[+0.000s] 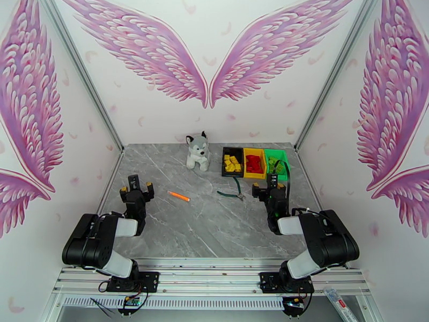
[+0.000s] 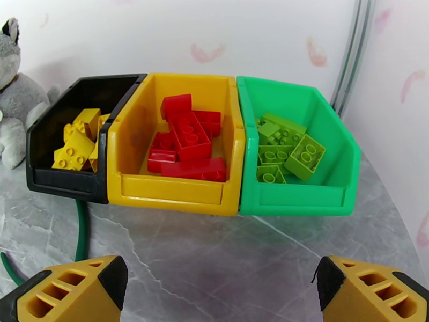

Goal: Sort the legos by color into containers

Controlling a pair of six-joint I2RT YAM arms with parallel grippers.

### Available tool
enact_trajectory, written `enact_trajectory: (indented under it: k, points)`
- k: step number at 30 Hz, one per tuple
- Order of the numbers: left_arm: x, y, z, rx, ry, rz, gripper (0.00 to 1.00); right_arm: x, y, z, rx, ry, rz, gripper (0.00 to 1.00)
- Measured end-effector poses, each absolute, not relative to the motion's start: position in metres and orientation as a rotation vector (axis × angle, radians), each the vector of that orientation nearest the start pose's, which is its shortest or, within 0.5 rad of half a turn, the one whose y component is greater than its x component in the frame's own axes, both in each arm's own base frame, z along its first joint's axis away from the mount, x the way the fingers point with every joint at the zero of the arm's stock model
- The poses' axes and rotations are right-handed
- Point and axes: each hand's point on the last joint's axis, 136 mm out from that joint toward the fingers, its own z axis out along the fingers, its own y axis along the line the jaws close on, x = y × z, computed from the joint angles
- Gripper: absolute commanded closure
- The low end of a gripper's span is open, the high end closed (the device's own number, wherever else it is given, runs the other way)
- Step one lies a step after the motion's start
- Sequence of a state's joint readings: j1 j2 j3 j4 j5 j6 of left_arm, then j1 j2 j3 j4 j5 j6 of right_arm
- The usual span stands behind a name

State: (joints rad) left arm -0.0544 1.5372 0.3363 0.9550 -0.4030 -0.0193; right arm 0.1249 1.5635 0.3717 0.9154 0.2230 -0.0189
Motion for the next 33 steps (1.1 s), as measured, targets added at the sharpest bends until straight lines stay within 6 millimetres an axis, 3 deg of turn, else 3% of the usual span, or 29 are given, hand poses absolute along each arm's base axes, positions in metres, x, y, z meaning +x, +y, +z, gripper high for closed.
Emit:
enact_trajectory:
  k: [33]
  points:
    - [0.3846, 0.0444, 0.1139, -0.247, 1.791, 0.298, 0.01, 0.3985, 0.0132, 0.1051, 0.016, 1.847, -0.123, 0.01]
